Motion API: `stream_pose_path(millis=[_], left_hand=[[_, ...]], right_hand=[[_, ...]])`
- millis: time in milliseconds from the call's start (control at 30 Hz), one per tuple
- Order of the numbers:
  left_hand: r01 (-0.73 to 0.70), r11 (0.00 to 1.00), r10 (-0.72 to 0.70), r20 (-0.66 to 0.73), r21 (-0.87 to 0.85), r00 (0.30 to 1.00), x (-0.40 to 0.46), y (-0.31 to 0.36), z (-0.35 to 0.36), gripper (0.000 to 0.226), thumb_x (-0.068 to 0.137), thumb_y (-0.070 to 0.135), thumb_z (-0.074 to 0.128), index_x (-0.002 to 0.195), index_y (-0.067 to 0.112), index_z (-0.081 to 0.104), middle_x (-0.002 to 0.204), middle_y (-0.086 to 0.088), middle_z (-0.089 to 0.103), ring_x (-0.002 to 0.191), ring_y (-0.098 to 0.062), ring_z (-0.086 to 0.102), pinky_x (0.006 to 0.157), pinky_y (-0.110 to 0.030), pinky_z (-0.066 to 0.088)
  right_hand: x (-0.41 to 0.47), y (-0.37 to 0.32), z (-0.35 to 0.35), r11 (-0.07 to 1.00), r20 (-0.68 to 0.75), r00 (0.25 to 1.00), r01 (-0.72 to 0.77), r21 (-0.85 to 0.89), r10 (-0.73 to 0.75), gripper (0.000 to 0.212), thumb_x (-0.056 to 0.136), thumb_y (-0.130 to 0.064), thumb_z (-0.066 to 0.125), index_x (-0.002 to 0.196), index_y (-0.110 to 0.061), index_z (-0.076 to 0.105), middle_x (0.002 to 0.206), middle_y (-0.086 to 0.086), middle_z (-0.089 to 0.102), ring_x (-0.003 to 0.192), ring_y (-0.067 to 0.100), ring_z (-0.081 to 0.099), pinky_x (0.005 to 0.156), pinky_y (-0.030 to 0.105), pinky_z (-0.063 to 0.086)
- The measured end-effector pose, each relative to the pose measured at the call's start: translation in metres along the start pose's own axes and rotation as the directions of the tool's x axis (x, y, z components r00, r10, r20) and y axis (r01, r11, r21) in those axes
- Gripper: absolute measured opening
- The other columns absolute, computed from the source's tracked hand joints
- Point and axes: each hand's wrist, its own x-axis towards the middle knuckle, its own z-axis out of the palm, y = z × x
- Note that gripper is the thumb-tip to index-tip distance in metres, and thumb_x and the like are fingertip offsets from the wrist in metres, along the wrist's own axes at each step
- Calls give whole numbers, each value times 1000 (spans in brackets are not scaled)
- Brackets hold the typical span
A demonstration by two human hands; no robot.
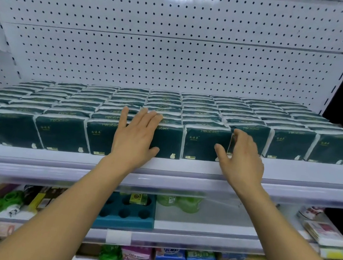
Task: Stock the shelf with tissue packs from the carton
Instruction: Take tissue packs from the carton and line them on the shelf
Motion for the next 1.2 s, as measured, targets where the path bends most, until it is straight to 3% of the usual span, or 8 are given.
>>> stream_pose_path(millis=[133, 233, 433, 567, 733, 967, 1067, 1200], left_hand=[[14, 989, -44, -203, -147, 978, -28, 11, -2, 74, 92, 51, 58, 153, 19, 32, 157, -1, 36, 151, -23, 19, 121, -55, -3], [3, 983, -58, -289, -186, 956, -61, 17, -2, 70, 93, 53, 48, 153, 20, 31, 154, 0, 41, 148, -22, 28, 122, -54, 7], [90, 953, -170, -265, -288, 949, -150, -1, 7, 66, 95, 46, 58, 152, 23, 34, 146, 0, 49, 132, -19, 46, 115, -44, 29], [227, 944, -270, -166, -238, 948, -218, -37, 18, 68, 90, 45, 60, 150, 23, 37, 138, 1, 54, 127, -19, 49, 112, -46, 33], [418, 902, -426, -61, -112, 903, -300, -108, 30, 65, 90, 43, 67, 148, 23, 43, 138, -1, 55, 125, -22, 54, 105, -51, 40], [634, 773, -630, 160, 29, 760, -410, -228, 49, 57, 90, 49, 52, 142, 25, 45, 133, -2, 58, 118, -25, 56, 106, -51, 40], [685, 725, -679, 236, 68, 695, -452, -281, 65, 57, 86, 47, 66, 136, 23, 52, 129, -3, 60, 113, -27, 58, 96, -46, 48], [726, 683, -688, 398, 76, 606, -504, -341, 98, 62, 90, 44, 64, 145, 23, 45, 144, -4, 51, 129, -28, 49, 106, -45, 38]], right_hand=[[-22, -5, -2, 966, -177, 950, 248, -76, -257, 51, 93, -37, 57, 136, -9, 50, 139, 13, 48, 125, 34, 45, 97, 50, 40], [-43, -12, 0, 907, -196, 886, 412, -80, -420, 52, 93, -40, 48, 138, -14, 50, 144, 11, 45, 132, 32, 42, 108, 53, 34], [-93, -55, 25, 734, -148, 743, 669, 116, -653, 52, 97, -38, 48, 143, -14, 42, 139, 9, 52, 123, 25, 49, 100, 41, 41], [-133, -104, 64, 641, -67, 669, 732, 233, -740, 52, 97, -40, 46, 142, -15, 40, 134, 7, 57, 117, 23, 53, 89, 39, 44], [-188, -178, 123, 572, 105, 570, 760, 310, -815, 49, 99, -46, 40, 137, -17, 52, 133, 6, 56, 115, 26, 54, 92, 40, 39], [-267, -298, 208, 491, 277, 409, 778, 391, -869, 50, 96, -48, 39, 134, -19, 55, 131, 5, 58, 112, 26, 56, 84, 41, 45], [-299, -344, 248, 475, 342, 349, 769, 427, -873, 49, 95, -48, 39, 129, -19, 59, 127, 5, 61, 109, 26, 59, 83, 40, 48], [-337, -383, 308, 493, 446, 294, 752, 438, -845, 47, 91, -45, 39, 122, -18, 63, 114, 4, 65, 99, 27, 63, 77, 40, 52]])
